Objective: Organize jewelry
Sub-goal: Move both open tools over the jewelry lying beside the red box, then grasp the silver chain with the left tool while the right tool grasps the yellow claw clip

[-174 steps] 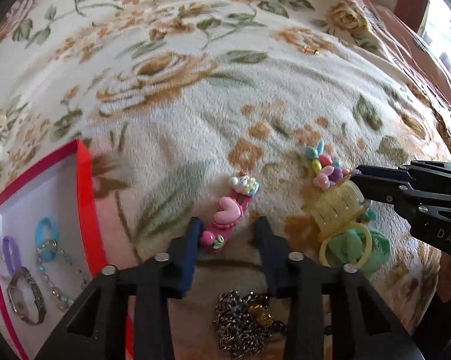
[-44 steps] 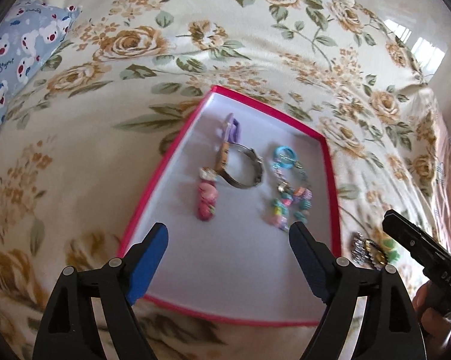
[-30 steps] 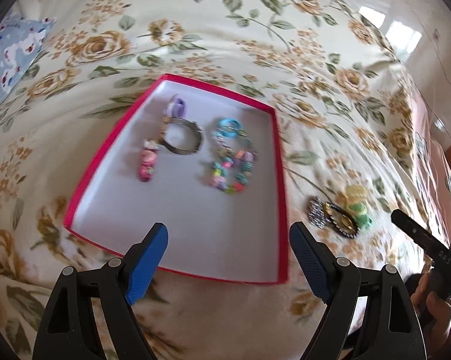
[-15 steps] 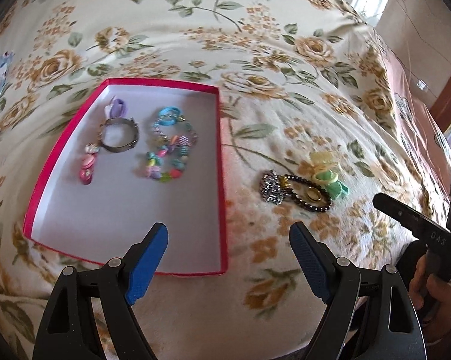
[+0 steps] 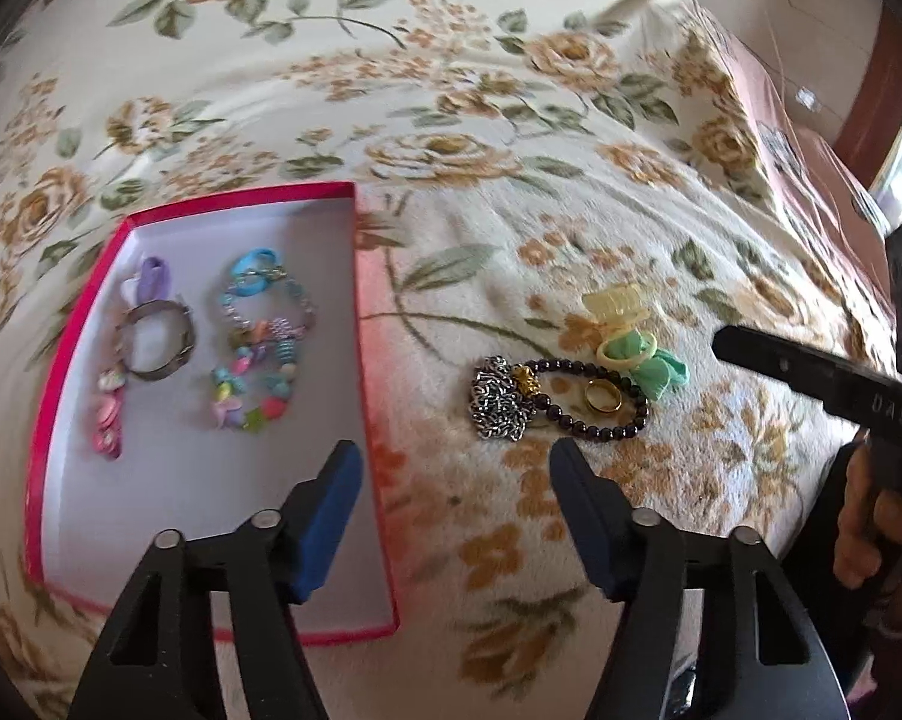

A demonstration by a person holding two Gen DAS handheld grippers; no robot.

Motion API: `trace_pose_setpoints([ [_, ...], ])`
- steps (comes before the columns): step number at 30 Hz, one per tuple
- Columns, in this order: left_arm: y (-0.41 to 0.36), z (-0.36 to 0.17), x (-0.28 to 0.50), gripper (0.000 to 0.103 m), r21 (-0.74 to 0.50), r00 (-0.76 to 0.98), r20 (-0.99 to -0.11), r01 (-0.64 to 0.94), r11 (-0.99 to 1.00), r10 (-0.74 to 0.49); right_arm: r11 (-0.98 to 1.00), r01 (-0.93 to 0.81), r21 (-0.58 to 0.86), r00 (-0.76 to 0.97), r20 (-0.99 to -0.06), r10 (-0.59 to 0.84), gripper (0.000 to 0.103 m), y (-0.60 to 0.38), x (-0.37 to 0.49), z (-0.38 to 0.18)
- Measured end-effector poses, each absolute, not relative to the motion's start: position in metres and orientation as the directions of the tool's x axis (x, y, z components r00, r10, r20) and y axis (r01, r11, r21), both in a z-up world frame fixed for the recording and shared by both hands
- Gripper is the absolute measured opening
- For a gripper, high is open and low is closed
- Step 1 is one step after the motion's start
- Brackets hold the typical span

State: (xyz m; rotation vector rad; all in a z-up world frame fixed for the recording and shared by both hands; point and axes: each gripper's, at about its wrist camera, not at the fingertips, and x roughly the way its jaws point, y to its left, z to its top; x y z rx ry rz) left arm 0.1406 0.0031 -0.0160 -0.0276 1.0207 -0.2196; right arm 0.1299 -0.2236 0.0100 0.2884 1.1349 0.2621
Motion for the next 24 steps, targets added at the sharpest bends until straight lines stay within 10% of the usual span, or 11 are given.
trace_pose_setpoints([
  [18, -0.037, -0.07, 0.206, 0.043, -0.077, 0.393, -0.9, 0.28, 0.957, -0.187, 0.932, -0.05, 0.359, 0.34, -0.872, 0.353, 0.054, -0.212, 0.19, -0.036],
  [24, -0.035, -0.076, 0.217, 0.018, -0.096, 0.402, -0.891, 0.291, 0.952, -0.213, 0.935, -0.041, 0.352, 0.337, -0.876, 0.345, 0.025, -0.21, 0.194, -0.045],
])
